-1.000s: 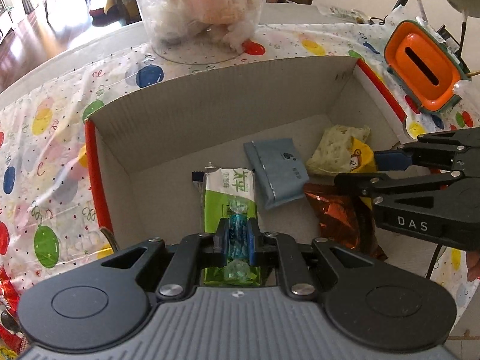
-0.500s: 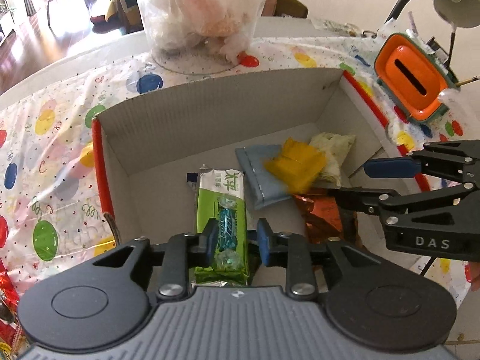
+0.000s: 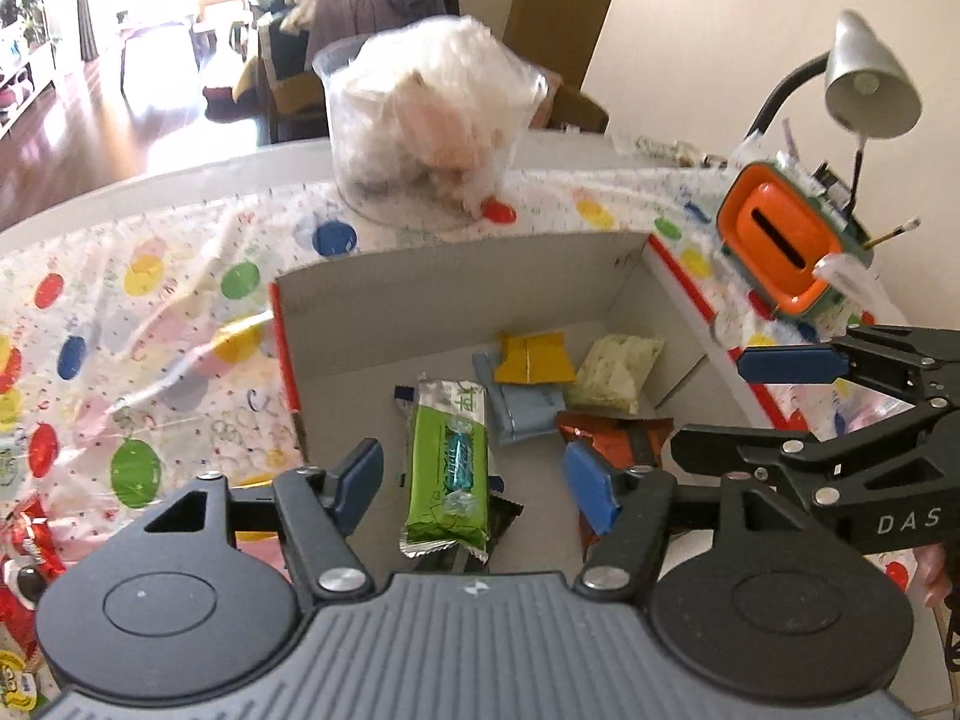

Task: Organize snacks
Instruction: 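Open both tools to release the candy and yellow packet, then move both open tools back toward the red chip bag on the table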

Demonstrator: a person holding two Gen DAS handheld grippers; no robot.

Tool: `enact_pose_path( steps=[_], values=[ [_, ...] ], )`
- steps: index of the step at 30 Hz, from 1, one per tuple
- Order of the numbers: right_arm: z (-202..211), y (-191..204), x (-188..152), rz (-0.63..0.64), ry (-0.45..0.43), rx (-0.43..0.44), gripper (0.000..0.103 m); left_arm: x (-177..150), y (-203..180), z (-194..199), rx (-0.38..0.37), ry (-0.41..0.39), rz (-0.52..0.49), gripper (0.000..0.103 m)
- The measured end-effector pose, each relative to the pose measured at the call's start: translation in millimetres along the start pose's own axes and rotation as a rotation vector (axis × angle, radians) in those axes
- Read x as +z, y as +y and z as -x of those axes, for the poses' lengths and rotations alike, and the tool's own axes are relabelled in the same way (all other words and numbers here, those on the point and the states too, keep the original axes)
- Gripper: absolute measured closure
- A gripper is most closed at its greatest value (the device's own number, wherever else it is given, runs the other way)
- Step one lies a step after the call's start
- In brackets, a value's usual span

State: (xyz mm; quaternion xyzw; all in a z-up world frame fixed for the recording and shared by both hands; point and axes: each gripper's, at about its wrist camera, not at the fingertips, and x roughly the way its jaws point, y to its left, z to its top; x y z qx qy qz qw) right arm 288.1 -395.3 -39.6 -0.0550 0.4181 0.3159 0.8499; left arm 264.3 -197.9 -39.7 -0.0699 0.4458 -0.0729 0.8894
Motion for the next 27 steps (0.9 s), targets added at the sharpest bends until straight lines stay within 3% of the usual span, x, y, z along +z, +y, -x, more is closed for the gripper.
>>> enact_pose_path(
  steps=[13,19,23,27],
  values=[
    [17.8,60.1,4.5,0.023,-0.068,0.077,0.007,-27.8,33.6,75.0,0.038,-0.142,-0.003,0.024],
    [8.0,100.3,3.1,0.015,-0.067,0.086,0.000,-47.4,77.7,102.1,0.066,-0.175,0.023,0.020],
    [-3.6,131.2,2.1,0.007,-0.070,0.090,0.000,-63.9,111.1,121.7,0.105,-0.224,0.031,0.018],
    [-20.7,160.7,1.9,0.011,-0.052,0.088,0.000,-75.6,147.1,132.3,0.126,-0.218,0.044,0.017]
  ],
)
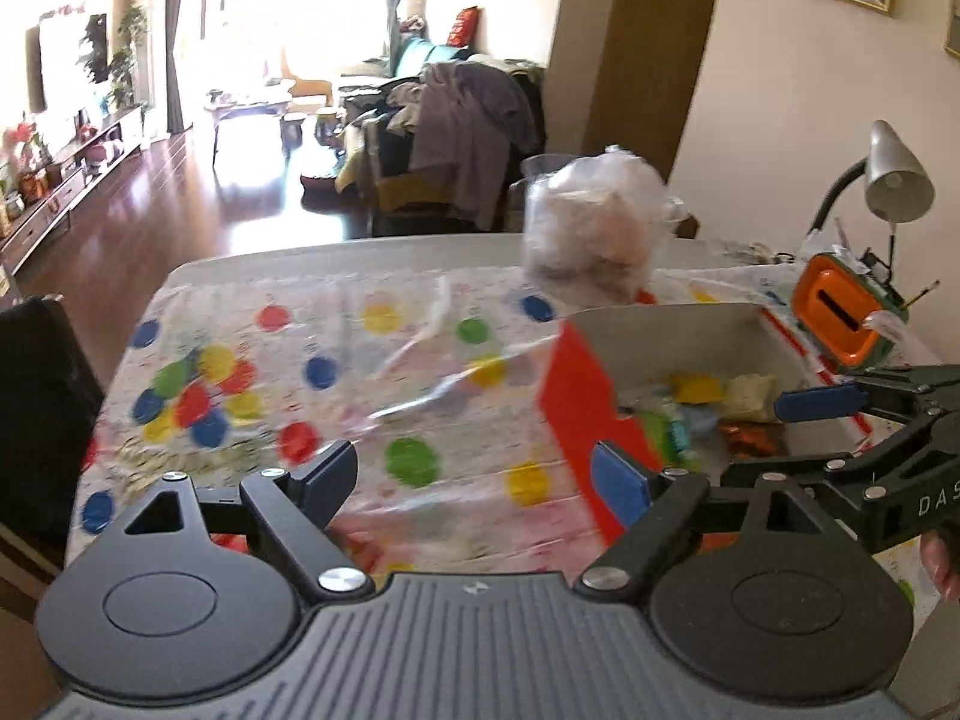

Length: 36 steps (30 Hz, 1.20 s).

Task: Organize snacks
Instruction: 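Move both open tools back toward the red chip bag on the table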

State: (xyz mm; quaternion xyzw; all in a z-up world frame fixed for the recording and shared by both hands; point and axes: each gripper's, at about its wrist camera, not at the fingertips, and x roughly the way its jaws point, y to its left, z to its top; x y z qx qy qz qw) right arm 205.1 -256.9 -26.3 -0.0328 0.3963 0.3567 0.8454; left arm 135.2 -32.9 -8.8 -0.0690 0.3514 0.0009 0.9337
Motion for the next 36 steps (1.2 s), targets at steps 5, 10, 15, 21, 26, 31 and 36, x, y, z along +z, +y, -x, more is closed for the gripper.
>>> enact_pose_path(
  steps=[5,10,15,21,26,31,36],
  values=[
    [-23.7,37.7,-1.8,0.013,0.014,0.004,0.000,-11.3,50.1,1.5,0.015,0.031,0.027,0.017],
    [-50.2,67.6,-0.7,0.019,0.042,0.031,0.000,-25.5,92.1,-2.2,0.021,0.054,0.033,0.017],
    [-81.8,93.5,2.9,0.042,0.065,0.037,0.000,-35.9,128.9,-15.0,0.042,0.092,0.059,0.017],
    [-119.5,121.7,3.6,0.104,0.107,0.032,0.000,-51.3,166.6,-35.9,0.058,0.140,0.093,0.017],
    [-149.9,136.1,2.3,0.147,0.148,0.023,0.005,-60.0,181.4,-50.9,0.050,0.172,0.077,0.017],
    [-176.2,144.5,0.2,0.168,0.192,0.016,0.023,-65.9,188.0,-67.1,0.038,0.205,0.068,0.017],
    [-195.8,147.9,-1.5,0.195,0.215,0.002,0.033,-69.7,193.5,-80.2,0.036,0.228,0.066,0.018]
  ],
)
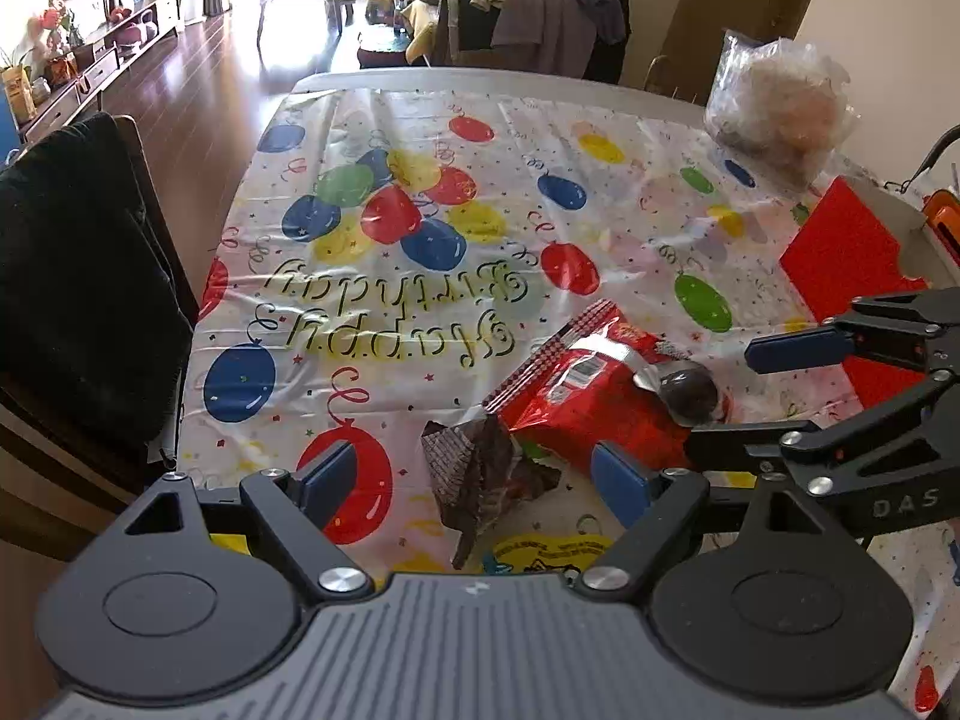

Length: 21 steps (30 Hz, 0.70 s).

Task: Organize snacks
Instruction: 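Move both open tools back toward the red chip bag on the table, then grasp the brown foil candy with the left tool while the right tool grasps the dark round candy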

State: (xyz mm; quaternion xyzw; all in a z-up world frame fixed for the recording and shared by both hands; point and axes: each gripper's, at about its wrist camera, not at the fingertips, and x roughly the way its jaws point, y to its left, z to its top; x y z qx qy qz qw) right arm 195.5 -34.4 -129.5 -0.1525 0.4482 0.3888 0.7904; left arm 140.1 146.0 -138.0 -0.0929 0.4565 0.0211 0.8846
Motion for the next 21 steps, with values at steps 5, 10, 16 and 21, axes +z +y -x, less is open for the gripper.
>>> enact_pose_path(
  steps=[5,10,16,21],
  values=[
    [-13.8,-2.7,2.0,-0.011,0.025,0.006,0.043,1.7,6.5,-10.9,-0.028,0.030,0.025,0.031],
    [-20.4,-2.7,4.3,-0.019,0.030,0.013,0.048,1.8,8.5,-19.3,-0.046,0.064,0.031,0.044],
    [-20.2,-5.0,6.1,-0.031,0.025,0.009,0.058,1.7,4.1,-23.6,-0.058,0.084,0.016,0.059],
    [-17.9,-8.7,5.8,-0.047,0.016,0.005,0.069,2.3,2.4,-24.2,-0.053,0.087,0.008,0.065]
  ],
)
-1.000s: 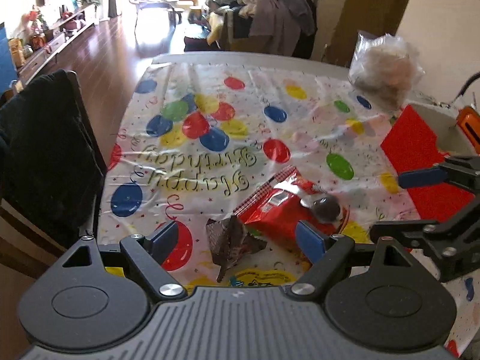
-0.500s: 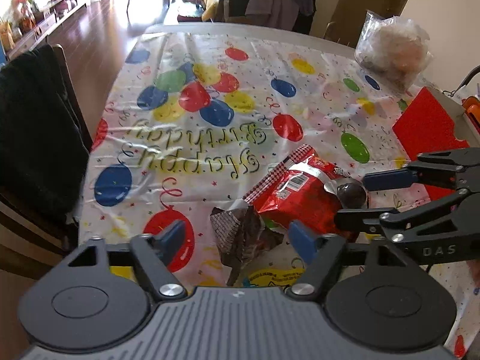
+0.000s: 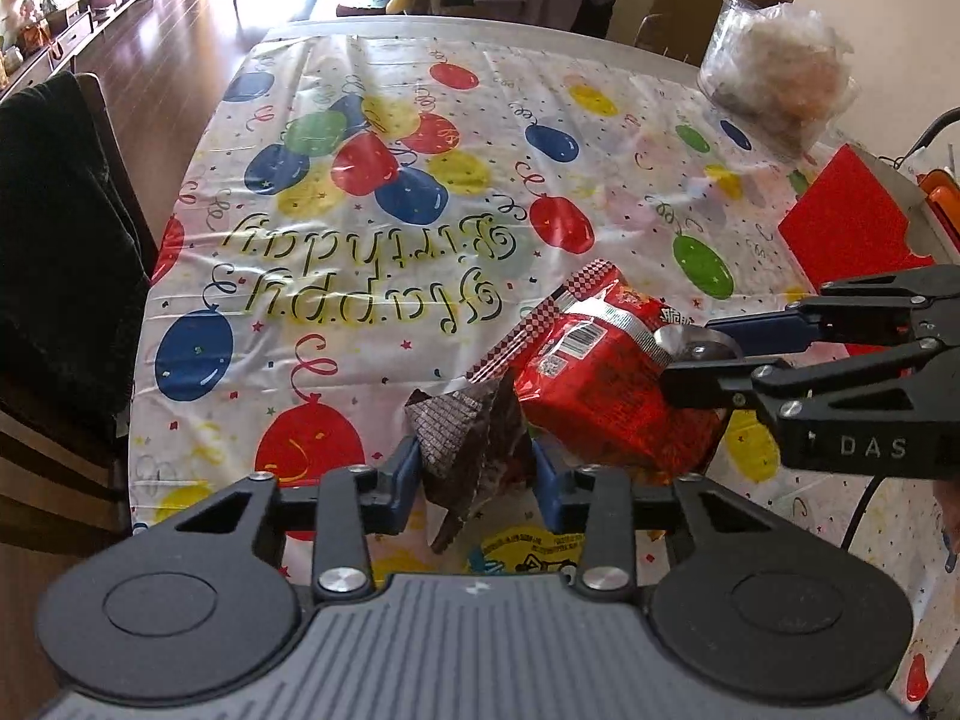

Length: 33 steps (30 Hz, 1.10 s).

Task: Organize snacks
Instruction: 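Grasp the brown foil candy with the left tool while the right tool grasps the dark round candy, then carry both candies over the box and lower them inside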

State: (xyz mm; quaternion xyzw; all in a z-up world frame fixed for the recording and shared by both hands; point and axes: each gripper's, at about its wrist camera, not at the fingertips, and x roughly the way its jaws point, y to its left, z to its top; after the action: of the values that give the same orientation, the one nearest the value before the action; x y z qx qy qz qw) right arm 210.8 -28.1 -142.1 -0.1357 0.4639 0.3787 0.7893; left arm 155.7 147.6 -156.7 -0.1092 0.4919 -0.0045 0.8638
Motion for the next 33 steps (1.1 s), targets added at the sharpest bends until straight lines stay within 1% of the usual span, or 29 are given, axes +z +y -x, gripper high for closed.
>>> enact_pose_path(
  steps=[1,5,11,21,25,29,33],
  values=[
    [0.4,-0.8,0.1,-0.001,-0.002,-0.003,0.074,0.3,0.3,0.0,0.001,0.000,0.003,0.066],
    [3.0,-3.3,-1.5,-0.009,-0.003,-0.004,0.074,0.2,-0.3,0.8,0.008,-0.001,0.005,0.069],
    [13.6,-6.5,-6.8,-0.023,-0.018,0.000,0.074,0.0,-0.4,6.3,0.013,-0.014,0.025,0.070],
    [56.6,-18.6,-15.9,-0.069,-0.070,0.013,0.074,0.8,-13.3,35.3,0.014,-0.061,0.042,0.070],
    [79.1,-25.0,-20.3,-0.085,-0.088,0.020,0.074,5.2,-29.1,53.8,0.000,-0.092,0.031,0.070],
    [105.6,-33.7,-25.7,-0.095,-0.116,0.022,0.074,9.8,-55.2,72.9,-0.013,-0.120,-0.001,0.070],
    [131.2,-45.4,-31.5,-0.098,-0.154,0.012,0.074,15.7,-82.9,84.7,-0.017,-0.128,-0.026,0.070]
  ],
)
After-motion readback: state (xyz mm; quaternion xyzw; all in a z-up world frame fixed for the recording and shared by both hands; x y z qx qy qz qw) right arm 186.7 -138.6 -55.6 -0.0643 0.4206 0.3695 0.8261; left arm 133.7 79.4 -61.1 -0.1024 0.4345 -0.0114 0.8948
